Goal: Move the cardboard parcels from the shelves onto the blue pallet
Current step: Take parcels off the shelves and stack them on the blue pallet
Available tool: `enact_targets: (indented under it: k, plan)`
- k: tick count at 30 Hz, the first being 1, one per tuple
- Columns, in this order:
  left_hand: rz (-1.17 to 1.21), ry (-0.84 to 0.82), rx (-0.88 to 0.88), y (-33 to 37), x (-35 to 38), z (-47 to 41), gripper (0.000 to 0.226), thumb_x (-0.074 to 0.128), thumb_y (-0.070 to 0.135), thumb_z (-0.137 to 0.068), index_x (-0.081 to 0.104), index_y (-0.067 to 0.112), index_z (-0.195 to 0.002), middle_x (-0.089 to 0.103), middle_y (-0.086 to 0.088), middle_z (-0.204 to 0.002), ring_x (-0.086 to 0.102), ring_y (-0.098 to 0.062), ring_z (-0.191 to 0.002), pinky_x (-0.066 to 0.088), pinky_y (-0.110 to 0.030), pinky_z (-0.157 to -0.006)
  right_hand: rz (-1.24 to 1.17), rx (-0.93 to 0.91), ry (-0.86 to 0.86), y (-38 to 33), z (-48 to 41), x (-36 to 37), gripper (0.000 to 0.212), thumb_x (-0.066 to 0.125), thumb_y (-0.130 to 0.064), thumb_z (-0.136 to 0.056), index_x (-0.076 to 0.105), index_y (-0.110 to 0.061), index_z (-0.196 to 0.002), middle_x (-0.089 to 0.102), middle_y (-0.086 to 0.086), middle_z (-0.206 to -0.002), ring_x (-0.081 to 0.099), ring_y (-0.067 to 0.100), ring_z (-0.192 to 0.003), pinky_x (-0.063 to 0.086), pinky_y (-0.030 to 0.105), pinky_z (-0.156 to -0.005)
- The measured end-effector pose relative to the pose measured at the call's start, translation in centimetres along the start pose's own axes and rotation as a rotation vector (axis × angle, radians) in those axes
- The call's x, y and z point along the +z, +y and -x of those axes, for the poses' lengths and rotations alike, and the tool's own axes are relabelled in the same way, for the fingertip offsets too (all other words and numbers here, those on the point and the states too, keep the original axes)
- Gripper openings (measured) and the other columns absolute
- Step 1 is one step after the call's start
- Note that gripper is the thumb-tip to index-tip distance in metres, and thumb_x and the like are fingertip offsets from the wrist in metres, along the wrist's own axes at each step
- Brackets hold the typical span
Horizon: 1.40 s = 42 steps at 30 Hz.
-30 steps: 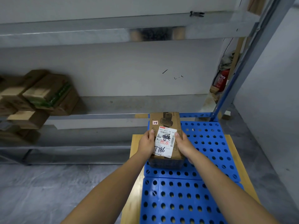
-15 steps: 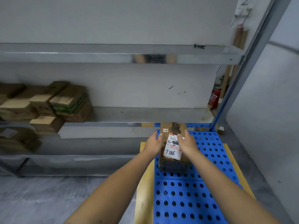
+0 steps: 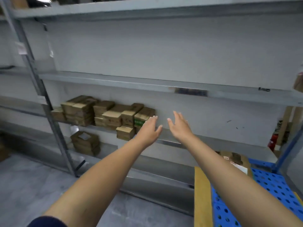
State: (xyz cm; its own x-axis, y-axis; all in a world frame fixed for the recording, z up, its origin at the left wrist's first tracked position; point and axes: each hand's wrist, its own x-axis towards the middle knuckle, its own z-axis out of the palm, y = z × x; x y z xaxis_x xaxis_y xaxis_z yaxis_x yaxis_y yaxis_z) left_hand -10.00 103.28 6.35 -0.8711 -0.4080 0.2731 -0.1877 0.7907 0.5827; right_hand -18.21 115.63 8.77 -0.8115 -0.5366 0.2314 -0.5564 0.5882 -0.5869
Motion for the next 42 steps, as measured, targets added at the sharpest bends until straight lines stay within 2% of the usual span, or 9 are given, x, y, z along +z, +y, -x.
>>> enact_targets:
  k: [4,10,22,30,35,42]
  plan:
    - [-0.120,0.142,0.017,-4.6,-9.0,2.9,0.063,0.050,0.034,-0.101,0.029,0.005,-0.153,0.027,-0.013,-0.160,0.020,-0.023,-0.150,0.018,-0.036,-0.122,0.005,-0.152,0.019,-9.2,0.7,3.0,0.059,0.036,-0.037,-0.103,0.022,-0.011,-0.153,0.018,0.006,-0.162,0.010,0.020,-0.150,0.008,0.041,-0.121]
    - [-0.266,0.253,0.008,-11.0,-19.0,7.6,0.063,0.048,0.035,-0.102,0.026,0.006,-0.154,0.024,-0.011,-0.162,0.016,-0.022,-0.151,0.015,-0.038,-0.124,0.019,-0.299,0.014,-20.2,1.6,8.5,0.060,0.034,-0.039,-0.102,0.022,-0.011,-0.153,0.020,0.006,-0.161,0.012,0.019,-0.150,0.011,0.041,-0.121]
    - [-0.297,0.332,-0.145,-22.4,-27.0,12.8,0.061,0.045,0.036,-0.103,0.024,0.012,-0.155,0.024,-0.007,-0.162,0.016,-0.019,-0.151,0.015,-0.036,-0.121,-0.025,-0.401,-0.127,-30.9,1.9,18.7,0.060,0.037,-0.038,-0.101,0.024,-0.010,-0.152,0.025,0.007,-0.159,0.017,0.022,-0.148,0.015,0.042,-0.121]
    - [-0.319,0.315,-0.181,-30.0,-30.5,8.4,0.061,0.042,0.036,-0.103,0.022,0.011,-0.156,0.022,-0.006,-0.163,0.015,-0.019,-0.151,0.014,-0.036,-0.124,-0.135,-0.358,-0.258,-35.3,-4.2,25.4,0.058,0.040,-0.035,-0.102,0.025,-0.007,-0.151,0.028,0.013,-0.156,0.032,0.031,-0.141,0.028,0.041,-0.114]
    - [-0.366,0.275,-0.187,-36.5,-32.9,2.9,0.062,0.042,0.038,-0.103,0.023,0.012,-0.156,0.022,-0.005,-0.163,0.014,-0.018,-0.151,0.011,-0.032,-0.121,-0.225,-0.337,-0.278,-38.8,-11.7,30.7,0.060,0.038,-0.035,-0.102,0.021,-0.008,-0.153,0.022,0.011,-0.159,0.025,0.027,-0.145,0.024,0.037,-0.115]
    - [-0.341,0.222,-0.212,-45.4,-34.7,-5.8,0.060,0.041,0.038,-0.104,0.024,0.013,-0.155,0.023,-0.005,-0.163,0.016,-0.018,-0.151,0.014,-0.035,-0.122,-0.315,-0.206,-0.292,-41.8,-21.8,37.9,0.057,0.037,-0.031,-0.103,0.022,-0.008,-0.153,0.022,0.012,-0.160,0.025,0.026,-0.145,0.024,0.035,-0.115]
